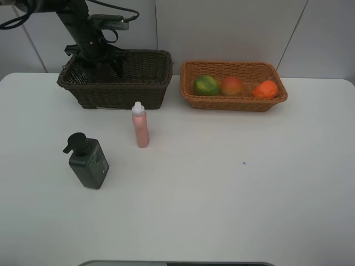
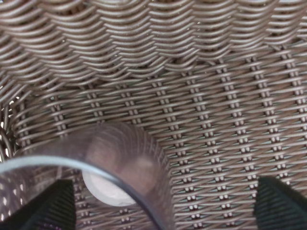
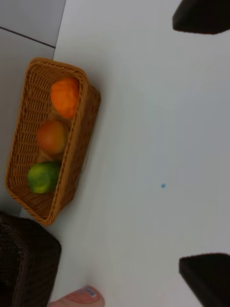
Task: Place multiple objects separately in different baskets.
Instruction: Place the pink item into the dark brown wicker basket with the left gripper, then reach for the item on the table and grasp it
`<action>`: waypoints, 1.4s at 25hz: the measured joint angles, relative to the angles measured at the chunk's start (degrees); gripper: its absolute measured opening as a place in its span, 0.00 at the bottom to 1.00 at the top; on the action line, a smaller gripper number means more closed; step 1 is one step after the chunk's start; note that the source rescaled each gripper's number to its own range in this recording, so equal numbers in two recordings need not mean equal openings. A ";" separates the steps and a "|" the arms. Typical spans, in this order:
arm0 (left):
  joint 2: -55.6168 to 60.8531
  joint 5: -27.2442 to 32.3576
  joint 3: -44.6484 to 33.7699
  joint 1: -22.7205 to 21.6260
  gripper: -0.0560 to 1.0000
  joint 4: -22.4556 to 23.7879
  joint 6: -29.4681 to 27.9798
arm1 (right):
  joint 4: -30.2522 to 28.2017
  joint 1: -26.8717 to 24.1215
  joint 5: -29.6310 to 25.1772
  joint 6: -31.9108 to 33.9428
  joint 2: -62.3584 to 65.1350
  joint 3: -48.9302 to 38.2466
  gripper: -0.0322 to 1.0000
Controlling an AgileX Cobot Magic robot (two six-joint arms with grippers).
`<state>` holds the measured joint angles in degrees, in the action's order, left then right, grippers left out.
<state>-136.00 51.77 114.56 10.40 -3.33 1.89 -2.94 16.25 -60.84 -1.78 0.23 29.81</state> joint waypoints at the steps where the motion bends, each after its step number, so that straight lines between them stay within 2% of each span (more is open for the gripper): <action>1: 0.00 0.00 0.00 0.00 0.99 0.00 0.00 | 0.00 0.00 0.00 0.00 0.00 0.00 0.97; 11: 5.87 1.25 0.00 0.00 1.00 0.00 0.00 | 0.00 0.00 0.00 0.00 0.00 0.00 0.97; 19: 12.16 7.97 0.00 3.22 1.00 -0.06 -0.16 | 0.00 0.00 0.00 0.00 0.00 0.00 0.97; 22: 13.79 10.13 0.00 6.03 1.00 0.50 -3.25 | 0.00 0.00 0.00 0.00 0.00 0.00 0.97; 28: 15.83 14.26 0.00 11.75 1.00 4.46 -12.25 | 0.00 0.00 0.00 0.00 0.00 0.00 0.97; 35: 18.67 17.63 -5.02 17.96 1.00 6.94 -16.87 | 0.00 0.00 0.00 0.00 0.00 0.00 0.98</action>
<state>-117.33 69.39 109.54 28.36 3.61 -14.98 -2.94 16.25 -60.84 -1.78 0.23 29.81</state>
